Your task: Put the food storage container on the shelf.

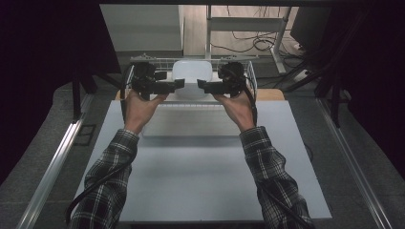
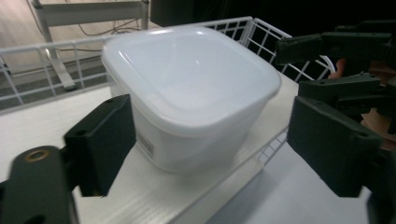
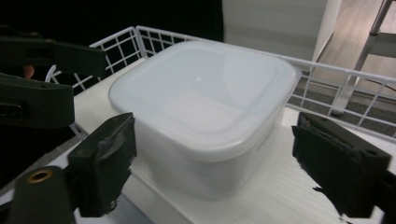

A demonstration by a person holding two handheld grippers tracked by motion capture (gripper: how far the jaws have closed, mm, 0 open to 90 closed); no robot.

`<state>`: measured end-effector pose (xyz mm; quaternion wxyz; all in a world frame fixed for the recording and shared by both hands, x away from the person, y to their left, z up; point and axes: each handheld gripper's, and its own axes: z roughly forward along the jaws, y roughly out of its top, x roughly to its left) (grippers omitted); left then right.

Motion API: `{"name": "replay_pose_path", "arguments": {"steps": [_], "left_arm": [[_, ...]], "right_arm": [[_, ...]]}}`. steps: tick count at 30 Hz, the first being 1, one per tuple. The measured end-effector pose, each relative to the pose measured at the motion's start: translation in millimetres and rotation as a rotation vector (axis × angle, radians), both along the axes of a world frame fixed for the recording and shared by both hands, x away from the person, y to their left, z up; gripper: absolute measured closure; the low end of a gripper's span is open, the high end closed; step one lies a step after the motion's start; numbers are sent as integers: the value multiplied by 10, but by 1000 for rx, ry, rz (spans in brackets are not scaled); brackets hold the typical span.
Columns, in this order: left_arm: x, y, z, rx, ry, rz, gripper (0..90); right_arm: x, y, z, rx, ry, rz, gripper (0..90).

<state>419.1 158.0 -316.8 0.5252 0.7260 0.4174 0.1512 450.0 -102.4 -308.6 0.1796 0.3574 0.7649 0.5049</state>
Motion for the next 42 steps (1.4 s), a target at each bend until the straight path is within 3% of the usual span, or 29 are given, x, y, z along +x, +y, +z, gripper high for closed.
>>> {"name": "replay_pose_path", "arguments": {"steps": [6,11,28,42], "left_arm": [[-78,-30,-96,37,-5,-42,88],[-153,-44,-188,69,-11,-63,70],[-370,16,-411,95,-36,-85,41],[-605,16,-563,99,-47,-106,31]], "right_arm": [[-82,8,-100,-42,0,21,61],[-140,-20,-152,-46,-4,37,47],[-325,-109,-298,-64,5,74,35],[-577,-181,-386,-90,-16,114,30]]}}
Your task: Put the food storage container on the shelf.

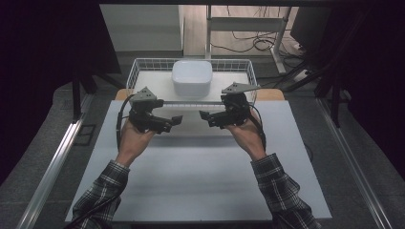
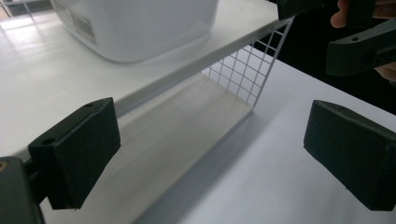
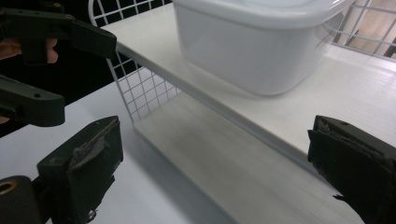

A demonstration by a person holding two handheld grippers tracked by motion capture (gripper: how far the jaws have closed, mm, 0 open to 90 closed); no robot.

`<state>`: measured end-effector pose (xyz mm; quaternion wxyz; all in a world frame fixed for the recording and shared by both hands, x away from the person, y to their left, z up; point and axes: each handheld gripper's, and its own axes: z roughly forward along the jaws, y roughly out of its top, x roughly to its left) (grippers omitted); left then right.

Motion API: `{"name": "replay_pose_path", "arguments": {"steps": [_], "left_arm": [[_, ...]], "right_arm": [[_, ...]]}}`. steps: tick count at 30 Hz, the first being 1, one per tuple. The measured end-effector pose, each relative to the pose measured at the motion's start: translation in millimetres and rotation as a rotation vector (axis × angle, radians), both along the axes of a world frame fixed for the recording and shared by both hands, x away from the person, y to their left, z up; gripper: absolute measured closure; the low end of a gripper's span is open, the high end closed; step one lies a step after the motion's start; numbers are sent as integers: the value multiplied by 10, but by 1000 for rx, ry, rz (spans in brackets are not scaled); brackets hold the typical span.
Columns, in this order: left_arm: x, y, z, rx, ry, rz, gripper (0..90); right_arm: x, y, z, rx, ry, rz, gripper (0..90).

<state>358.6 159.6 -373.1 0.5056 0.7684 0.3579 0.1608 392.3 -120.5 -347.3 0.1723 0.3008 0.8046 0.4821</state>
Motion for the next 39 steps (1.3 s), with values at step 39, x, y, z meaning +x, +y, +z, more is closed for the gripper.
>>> {"name": "replay_pose_path", "arguments": {"steps": [39], "left_arm": [[-616,16,-787,38,39,-10,17]], "right_arm": [[-530,-202,-702,-41,-21,30,0]]}}
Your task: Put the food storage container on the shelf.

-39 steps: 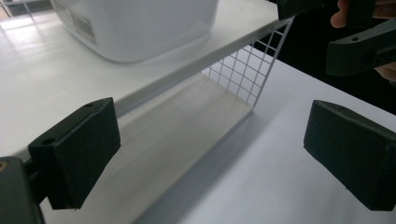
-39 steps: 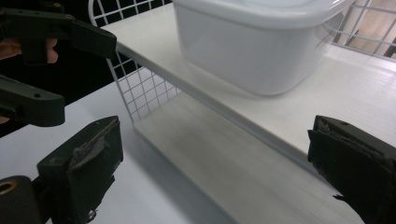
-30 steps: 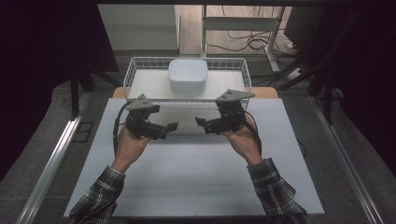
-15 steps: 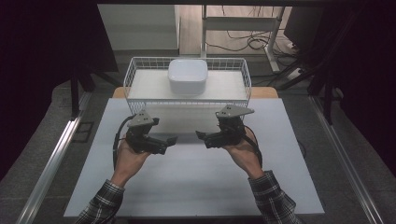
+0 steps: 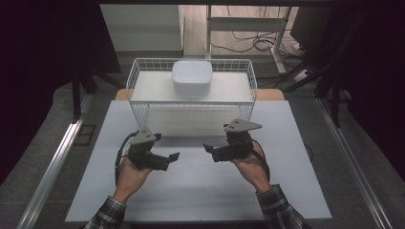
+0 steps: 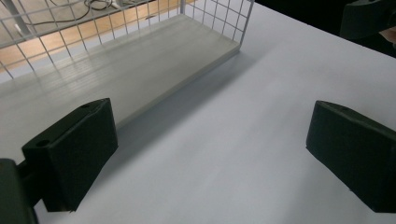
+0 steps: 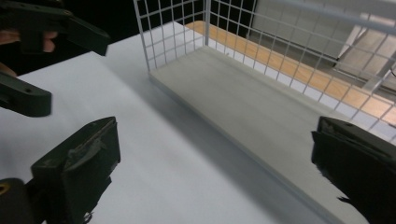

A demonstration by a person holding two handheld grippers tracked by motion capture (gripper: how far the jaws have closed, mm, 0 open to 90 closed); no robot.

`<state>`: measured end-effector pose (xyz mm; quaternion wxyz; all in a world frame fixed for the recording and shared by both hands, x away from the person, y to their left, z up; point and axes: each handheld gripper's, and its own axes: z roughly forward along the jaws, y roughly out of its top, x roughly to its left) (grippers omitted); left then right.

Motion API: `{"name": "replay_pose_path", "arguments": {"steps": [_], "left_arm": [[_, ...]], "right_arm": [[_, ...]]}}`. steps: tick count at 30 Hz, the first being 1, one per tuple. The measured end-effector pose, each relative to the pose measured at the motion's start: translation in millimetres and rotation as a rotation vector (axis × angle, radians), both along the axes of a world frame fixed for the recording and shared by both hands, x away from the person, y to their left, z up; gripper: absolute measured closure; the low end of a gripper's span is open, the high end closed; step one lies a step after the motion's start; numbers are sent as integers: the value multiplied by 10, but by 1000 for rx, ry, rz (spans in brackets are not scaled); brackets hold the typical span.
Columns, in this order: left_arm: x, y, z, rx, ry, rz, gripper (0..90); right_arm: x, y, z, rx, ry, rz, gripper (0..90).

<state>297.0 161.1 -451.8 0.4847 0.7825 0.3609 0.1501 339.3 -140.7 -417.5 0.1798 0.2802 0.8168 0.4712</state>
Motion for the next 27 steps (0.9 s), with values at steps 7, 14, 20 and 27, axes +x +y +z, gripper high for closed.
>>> {"name": "replay_pose_path", "arguments": {"steps": [7,14,20,27], "left_arm": [[-108,48,-89,9,1,10,19],[-236,154,-160,4,7,37,19],[-327,230,-178,-18,-3,47,21],[-392,266,-301,-14,19,41,20]], "right_arm": [[-117,-89,-80,1,13,-7,0],[-228,-203,-101,-9,16,0,0],[-292,-283,-144,-8,17,-11,0],[-375,-380,-199,-5,15,-32,0]]}}
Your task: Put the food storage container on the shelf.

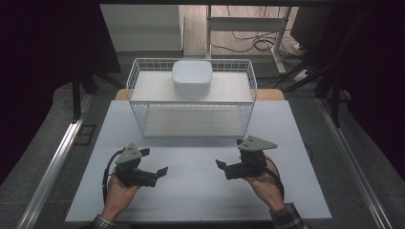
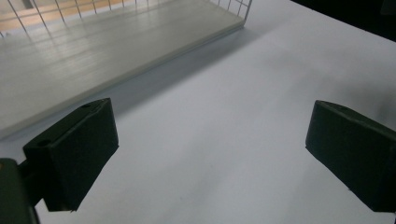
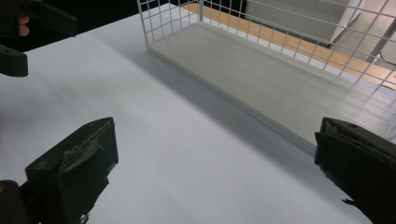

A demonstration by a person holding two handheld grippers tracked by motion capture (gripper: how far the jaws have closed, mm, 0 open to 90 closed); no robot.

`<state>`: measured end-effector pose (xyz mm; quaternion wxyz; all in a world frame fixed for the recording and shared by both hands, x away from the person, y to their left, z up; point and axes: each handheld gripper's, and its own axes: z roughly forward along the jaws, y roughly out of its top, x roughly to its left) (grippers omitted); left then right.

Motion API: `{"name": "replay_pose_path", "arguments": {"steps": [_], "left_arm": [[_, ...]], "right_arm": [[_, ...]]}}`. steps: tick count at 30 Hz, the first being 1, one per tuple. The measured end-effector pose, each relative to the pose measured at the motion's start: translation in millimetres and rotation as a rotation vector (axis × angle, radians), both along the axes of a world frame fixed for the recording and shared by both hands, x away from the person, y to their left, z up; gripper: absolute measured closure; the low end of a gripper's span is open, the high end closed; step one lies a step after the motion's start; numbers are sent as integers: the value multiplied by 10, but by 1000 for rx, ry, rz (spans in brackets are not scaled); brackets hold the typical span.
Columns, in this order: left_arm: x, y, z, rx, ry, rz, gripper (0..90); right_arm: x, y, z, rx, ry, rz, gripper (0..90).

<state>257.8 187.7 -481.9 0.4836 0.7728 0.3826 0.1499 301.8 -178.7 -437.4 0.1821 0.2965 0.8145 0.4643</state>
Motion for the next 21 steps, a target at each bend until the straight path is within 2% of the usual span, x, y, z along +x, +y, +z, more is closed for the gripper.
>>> {"name": "replay_pose_path", "arguments": {"steps": [10,16,21], "left_arm": [[-135,60,-124,24,-7,29,15],[-203,114,-197,23,-3,47,14],[-239,149,-277,40,7,65,11]], "right_arm": [[-96,-212,-138,-18,8,-35,0],[-145,-341,-240,-4,12,-65,0],[-165,-395,-349,-26,19,-78,0]]}}
